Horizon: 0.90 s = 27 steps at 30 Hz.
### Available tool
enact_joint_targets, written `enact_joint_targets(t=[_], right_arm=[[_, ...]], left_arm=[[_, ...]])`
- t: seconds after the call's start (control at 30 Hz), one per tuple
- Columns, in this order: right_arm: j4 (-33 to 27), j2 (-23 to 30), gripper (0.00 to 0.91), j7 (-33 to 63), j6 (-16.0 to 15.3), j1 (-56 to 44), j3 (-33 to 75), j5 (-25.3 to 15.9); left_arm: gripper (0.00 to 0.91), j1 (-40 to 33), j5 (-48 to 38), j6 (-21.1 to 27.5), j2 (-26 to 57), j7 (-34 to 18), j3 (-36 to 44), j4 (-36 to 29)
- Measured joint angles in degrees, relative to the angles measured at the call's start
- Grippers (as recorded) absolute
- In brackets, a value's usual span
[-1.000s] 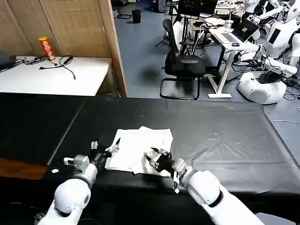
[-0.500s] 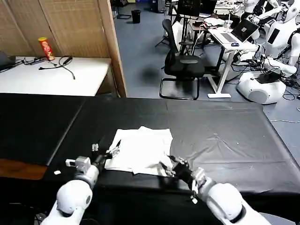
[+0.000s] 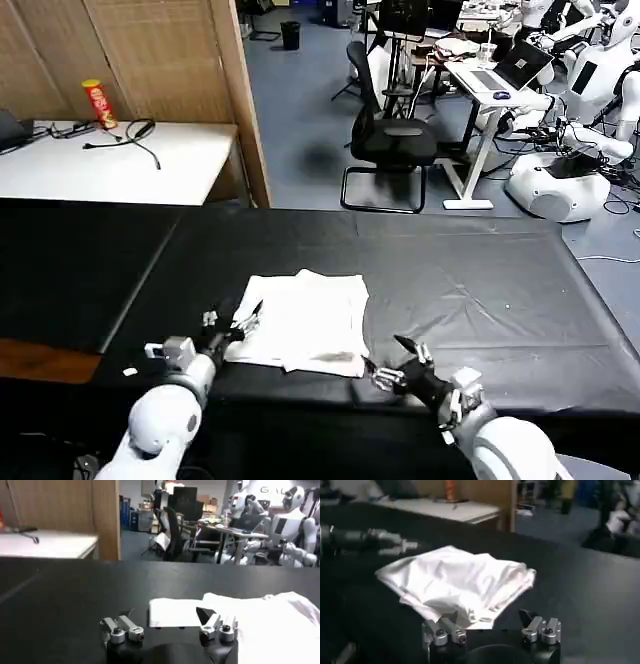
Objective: Fold and organize the clothes.
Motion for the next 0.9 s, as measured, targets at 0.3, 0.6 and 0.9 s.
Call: enact_joint_targets(t=[0.3, 0.6, 0.9], right_arm=[[3.5, 1.2, 0.878, 0.4, 0.9, -2.2, 3.0, 0.7], [4.3, 1.4, 0.878, 0.5, 1.1, -2.3, 3.6, 0.8], [4.8, 2.1, 0.878, 0.5, 1.9, -2.4, 3.9, 0.4]], left_arm=[[0.878, -0.7, -5.6, -0.6, -1.6, -0.6, -1.2, 2.8], [0.156, 0.2, -13.0, -0.2, -2.0, -0.2, -2.1, 4.6], [0.000, -1.1, -21.0, 2.0, -2.4, -1.4, -3.5, 6.4]])
